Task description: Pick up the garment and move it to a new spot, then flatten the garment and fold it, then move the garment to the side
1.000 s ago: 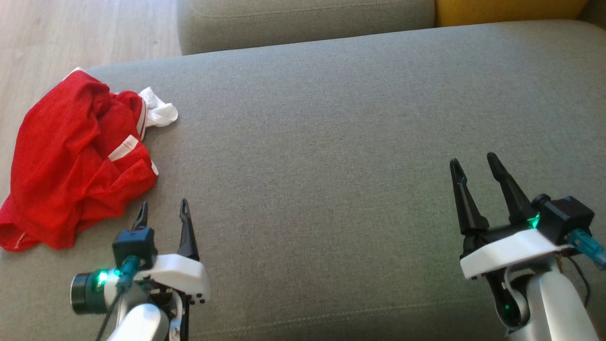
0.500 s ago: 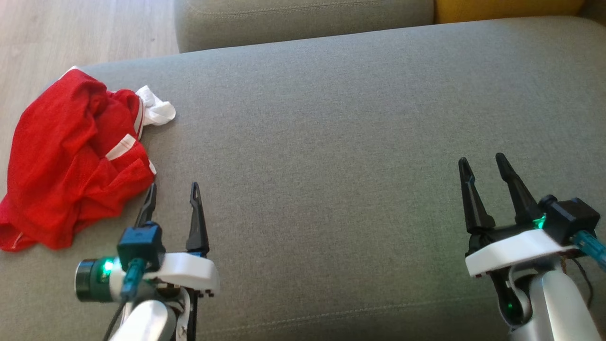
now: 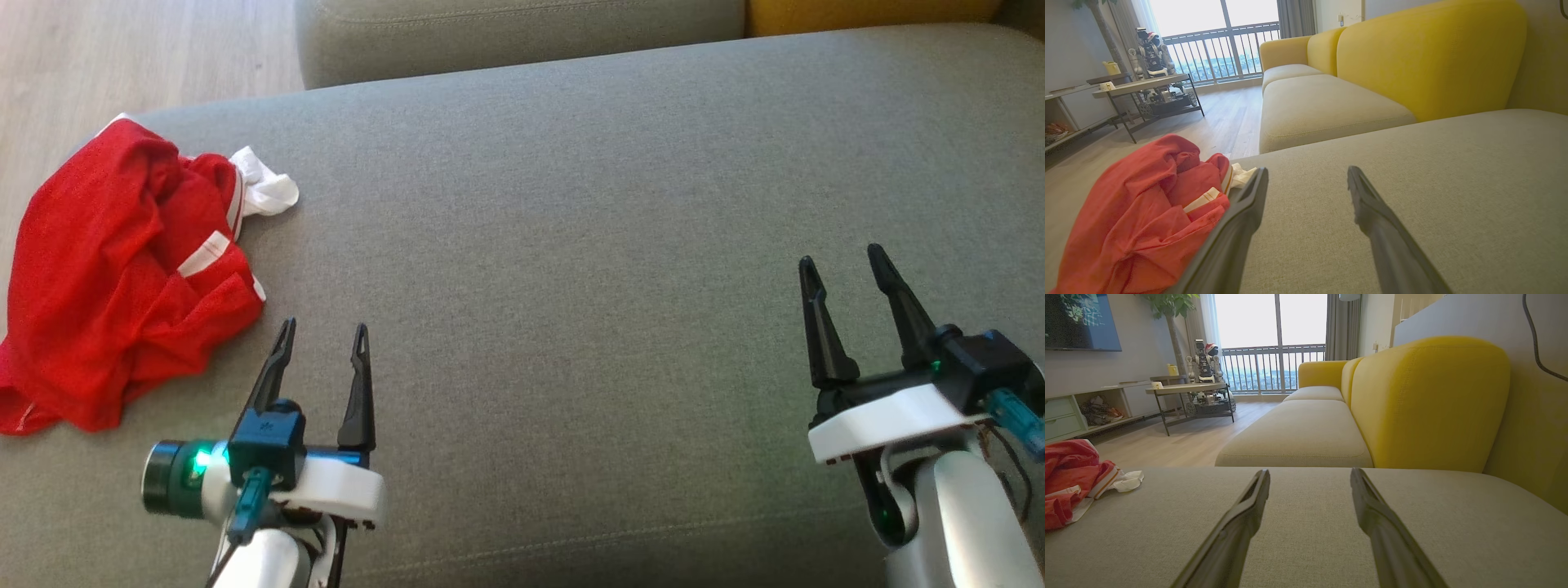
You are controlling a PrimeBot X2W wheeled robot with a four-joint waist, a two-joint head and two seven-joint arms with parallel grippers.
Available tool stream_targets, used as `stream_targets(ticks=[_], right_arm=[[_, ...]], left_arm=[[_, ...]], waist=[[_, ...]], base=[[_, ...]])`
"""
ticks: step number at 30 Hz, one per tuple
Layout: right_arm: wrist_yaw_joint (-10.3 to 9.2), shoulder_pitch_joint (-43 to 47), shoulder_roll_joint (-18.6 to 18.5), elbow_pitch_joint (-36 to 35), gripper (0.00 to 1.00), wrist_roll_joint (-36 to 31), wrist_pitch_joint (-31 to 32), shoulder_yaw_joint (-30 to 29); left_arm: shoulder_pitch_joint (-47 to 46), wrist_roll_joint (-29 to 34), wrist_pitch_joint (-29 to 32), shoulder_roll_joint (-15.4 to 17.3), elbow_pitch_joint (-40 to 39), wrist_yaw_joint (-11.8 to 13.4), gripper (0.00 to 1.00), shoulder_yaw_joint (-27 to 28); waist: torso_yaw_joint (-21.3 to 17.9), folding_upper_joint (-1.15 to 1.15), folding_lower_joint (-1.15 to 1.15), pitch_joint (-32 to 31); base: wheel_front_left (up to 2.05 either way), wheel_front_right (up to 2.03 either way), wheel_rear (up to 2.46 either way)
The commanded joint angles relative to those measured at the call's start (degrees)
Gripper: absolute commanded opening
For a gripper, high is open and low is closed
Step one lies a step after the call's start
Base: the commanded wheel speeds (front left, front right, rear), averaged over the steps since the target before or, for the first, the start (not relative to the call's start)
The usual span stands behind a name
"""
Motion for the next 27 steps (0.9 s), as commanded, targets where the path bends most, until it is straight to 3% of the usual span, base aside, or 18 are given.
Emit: stream_targets(ticks=[1,20,27], right_arm=[[-0.01,-2.6,-0.6,-1.7,1.00,-1.0,-0.7,1.5],[-0.01,-2.6,-0.6,-1.1,1.00,-0.4,-0.7,2.0],[-0.01,-2.5,-0.6,-1.4,1.00,-0.5,-0.7,3.3]], left_arm=[[-1.6,1.5,-0.7,0.2,-1.6,-0.3,1.00,2.7],[-0.1,5.6,-0.7,-4.1,-0.7,-4.9,1.00,8.1],[-0.7,6.6,-0.7,-5.1,-0.5,-5.1,1.00,9.6]], waist=[[0.0,0.00,0.00,-0.1],[0.5,0.00,0.00,0.5],[3.3,0.00,0.00,1.2]], base=[[0.00,0.00,0.00],[0.00,0.00,0.00],[0.00,0.00,0.00]])
